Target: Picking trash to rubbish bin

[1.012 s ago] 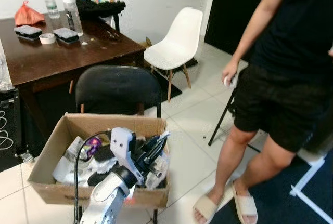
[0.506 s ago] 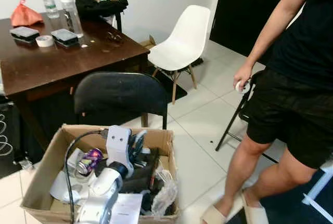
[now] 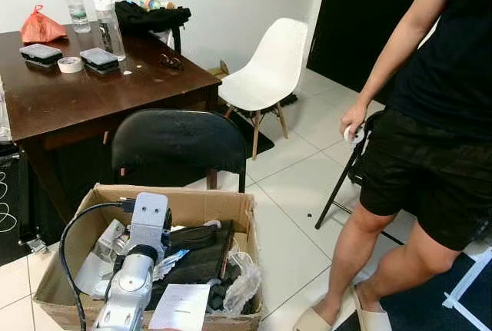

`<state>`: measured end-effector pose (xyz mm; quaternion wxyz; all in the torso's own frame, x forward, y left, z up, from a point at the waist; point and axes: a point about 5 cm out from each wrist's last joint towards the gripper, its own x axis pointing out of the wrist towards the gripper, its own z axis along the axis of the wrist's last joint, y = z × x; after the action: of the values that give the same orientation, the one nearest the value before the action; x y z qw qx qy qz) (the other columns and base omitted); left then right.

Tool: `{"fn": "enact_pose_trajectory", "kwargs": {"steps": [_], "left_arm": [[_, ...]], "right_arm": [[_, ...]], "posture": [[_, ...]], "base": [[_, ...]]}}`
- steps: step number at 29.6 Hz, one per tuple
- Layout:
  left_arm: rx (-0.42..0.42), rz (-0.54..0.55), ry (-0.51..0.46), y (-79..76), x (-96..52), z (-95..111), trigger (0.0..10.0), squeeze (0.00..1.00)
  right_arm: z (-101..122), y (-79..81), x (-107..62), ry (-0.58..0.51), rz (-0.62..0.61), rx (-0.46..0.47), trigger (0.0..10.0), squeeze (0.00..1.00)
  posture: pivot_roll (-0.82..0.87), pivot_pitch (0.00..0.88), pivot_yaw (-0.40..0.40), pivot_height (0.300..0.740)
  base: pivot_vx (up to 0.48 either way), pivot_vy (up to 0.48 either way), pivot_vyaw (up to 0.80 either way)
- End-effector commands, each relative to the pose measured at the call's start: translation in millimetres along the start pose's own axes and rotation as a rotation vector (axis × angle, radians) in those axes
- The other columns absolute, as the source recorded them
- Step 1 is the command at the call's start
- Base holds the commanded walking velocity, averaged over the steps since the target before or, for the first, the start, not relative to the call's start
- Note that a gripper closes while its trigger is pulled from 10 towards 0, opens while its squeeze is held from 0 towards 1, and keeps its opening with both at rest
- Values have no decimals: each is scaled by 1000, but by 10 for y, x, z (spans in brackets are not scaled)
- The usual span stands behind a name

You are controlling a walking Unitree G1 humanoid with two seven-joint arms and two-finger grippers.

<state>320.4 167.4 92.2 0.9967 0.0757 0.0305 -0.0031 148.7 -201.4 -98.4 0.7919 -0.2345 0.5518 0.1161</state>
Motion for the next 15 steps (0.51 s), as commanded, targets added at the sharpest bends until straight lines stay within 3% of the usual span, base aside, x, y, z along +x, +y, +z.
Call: {"fn": "enact_pose_trajectory", "kwargs": {"steps": [1,2,6,10,15], "left_arm": [[-51,-50,-1,-67,-10,-25,10000,0],[-105,-153,-43,-174,-22,24,10000,0],[-205,-268,-70,-247,-60,63,10000,0],[-272,-307,-74,-166,-92,56,10000,0],[-280,-292,-67,-72,-96,35,10000,0]], "right_arm": [[-54,90,1,16,34,17,10000,0],[-54,93,1,16,36,17,10000,0],[-55,93,1,17,36,17,10000,0],[-55,91,1,17,35,14,10000,0],[-54,90,1,16,35,11,10000,0]], "posture": [[-53,158,1,740],[-55,159,1,740],[-53,156,2,740],[-52,153,1,740],[-49,151,-1,740]], "base": [[0,0,0],[0,0,0],[0,0,0],[0,0,0],[-130,0,0]]}}
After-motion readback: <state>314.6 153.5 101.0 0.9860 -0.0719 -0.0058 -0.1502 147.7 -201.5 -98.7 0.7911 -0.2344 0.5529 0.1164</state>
